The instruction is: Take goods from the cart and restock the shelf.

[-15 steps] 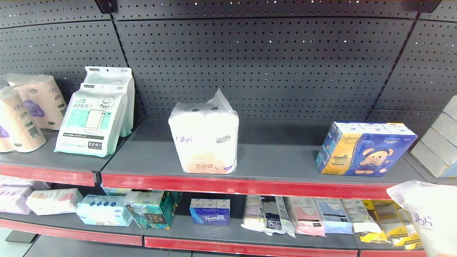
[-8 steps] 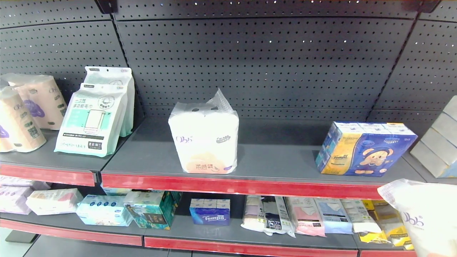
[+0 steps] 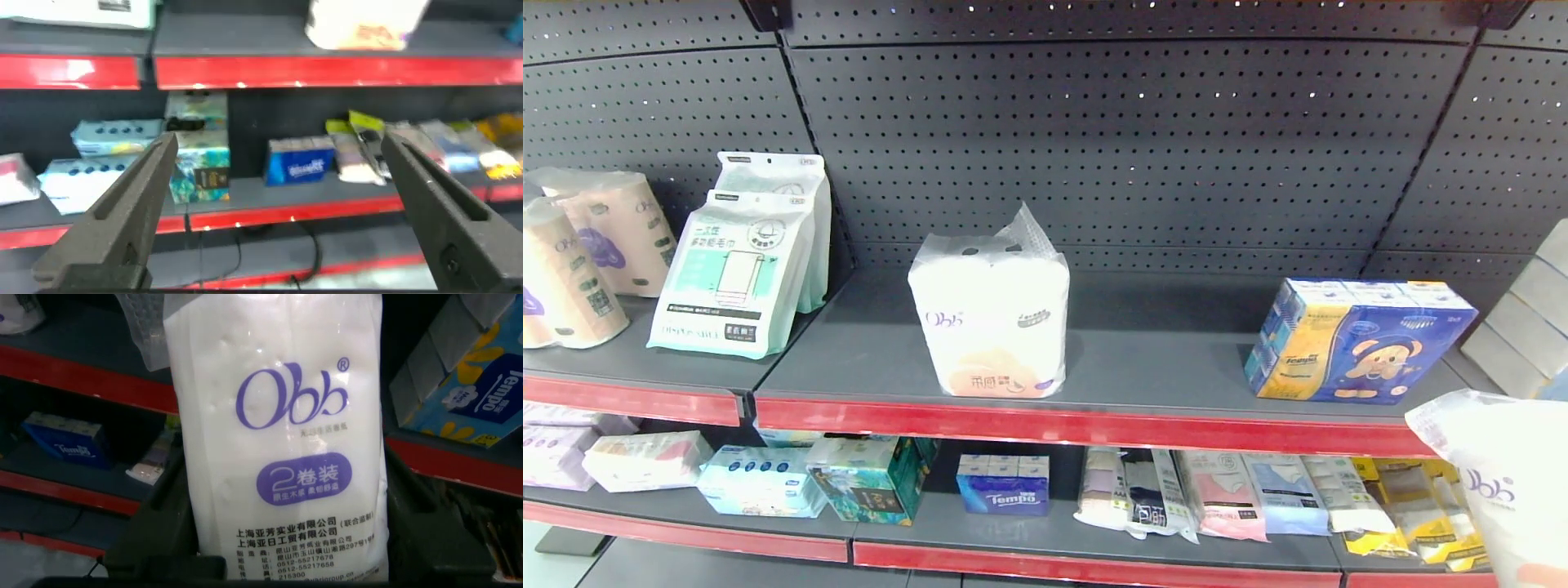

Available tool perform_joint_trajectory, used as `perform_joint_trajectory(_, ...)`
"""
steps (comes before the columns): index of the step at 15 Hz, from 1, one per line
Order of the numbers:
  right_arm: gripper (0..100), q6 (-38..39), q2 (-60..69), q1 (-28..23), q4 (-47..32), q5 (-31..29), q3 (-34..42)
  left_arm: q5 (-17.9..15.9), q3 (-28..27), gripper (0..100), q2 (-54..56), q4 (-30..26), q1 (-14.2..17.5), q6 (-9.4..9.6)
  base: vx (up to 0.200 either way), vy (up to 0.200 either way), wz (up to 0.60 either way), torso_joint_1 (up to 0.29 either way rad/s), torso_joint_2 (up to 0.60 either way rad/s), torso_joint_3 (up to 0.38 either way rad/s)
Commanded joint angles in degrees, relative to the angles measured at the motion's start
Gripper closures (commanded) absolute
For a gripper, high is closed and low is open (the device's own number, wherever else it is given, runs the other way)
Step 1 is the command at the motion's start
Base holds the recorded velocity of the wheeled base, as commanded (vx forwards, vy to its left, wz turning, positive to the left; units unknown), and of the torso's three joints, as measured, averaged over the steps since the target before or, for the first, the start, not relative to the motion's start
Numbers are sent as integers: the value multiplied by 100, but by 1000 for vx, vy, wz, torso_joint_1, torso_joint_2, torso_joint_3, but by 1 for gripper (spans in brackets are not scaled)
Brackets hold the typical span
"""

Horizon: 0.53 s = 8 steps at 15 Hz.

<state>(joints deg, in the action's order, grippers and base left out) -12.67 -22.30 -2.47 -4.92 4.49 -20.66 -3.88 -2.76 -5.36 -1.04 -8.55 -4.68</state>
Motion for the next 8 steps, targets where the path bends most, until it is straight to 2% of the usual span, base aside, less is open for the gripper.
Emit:
perform_joint_trajectory(1, 100, 1, 15, 1, 0, 0, -43, 142, 91, 0, -26, 51, -7, -42, 0, 0, 0, 0, 0, 0)
perform_joint_trajectory(3, 100, -25, 24, 1, 0, -9, -61, 221, 91, 0, -26, 51, -7, -138, 0, 0, 0, 0, 0, 0)
perform_joint_trajectory(4, 100, -78, 32, 1, 0, -9, -43, 282, 100, 0, -26, 60, 2, -112, 0, 0, 0, 0, 0, 0)
perform_joint_trajectory(5, 100, -113, 32, 1, 0, 0, -43, 353, 100, 0, -26, 60, -7, -59, 0, 0, 0, 0, 0, 0)
perform_joint_trajectory(6, 100, -122, 24, 1, 0, 8, -34, 361, 100, 0, -26, 51, 2, 117, 0, 0, 0, 0, 0, 0)
perform_joint_trajectory(7, 100, -113, 15, 1, 0, 8, -34, 379, 100, 0, -26, 42, 2, 196, 0, 0, 0, 0, 0, 0)
perform_joint_trajectory(8, 100, -113, 15, 1, 0, 17, -34, 440, 91, 0, -26, 16, 20, 196, 0, 0, 0, 0, 0, 0)
